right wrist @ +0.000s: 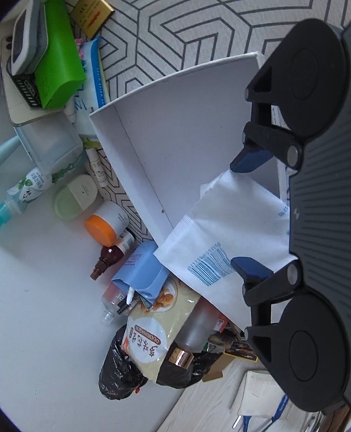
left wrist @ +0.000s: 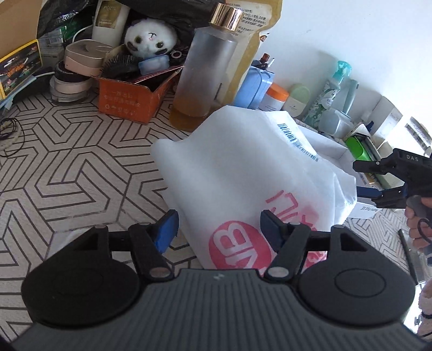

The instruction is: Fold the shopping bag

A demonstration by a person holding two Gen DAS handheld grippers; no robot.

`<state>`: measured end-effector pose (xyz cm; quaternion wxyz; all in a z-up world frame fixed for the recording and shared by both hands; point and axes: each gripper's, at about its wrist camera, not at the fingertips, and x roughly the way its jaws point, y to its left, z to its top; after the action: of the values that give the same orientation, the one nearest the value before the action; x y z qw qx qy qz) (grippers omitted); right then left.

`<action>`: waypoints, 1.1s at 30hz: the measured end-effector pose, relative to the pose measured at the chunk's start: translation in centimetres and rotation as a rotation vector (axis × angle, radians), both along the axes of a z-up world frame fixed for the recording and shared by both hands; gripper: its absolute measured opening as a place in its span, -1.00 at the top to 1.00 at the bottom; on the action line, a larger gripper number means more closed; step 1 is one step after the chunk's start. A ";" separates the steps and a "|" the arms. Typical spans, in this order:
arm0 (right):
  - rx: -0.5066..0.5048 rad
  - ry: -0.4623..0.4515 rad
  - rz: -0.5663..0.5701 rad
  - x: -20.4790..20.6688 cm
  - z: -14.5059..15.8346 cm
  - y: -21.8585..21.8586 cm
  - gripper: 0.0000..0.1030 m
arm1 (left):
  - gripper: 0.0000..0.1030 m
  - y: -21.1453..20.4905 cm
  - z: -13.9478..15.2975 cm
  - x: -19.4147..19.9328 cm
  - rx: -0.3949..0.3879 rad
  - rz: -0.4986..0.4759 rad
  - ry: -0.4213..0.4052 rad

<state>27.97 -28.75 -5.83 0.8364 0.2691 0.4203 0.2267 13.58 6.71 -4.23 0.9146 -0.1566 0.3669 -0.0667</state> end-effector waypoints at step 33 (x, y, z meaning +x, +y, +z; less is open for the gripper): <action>-0.193 -0.215 -0.172 -25.8 -2.1 -4.8 0.21 | -0.49 -1.6 0.6 -3.9 0.248 -0.137 0.078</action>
<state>2.14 -33.51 -7.96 0.9149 0.1966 0.3235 0.1403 9.70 5.07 -3.67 0.9052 -0.0195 0.4174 -0.0772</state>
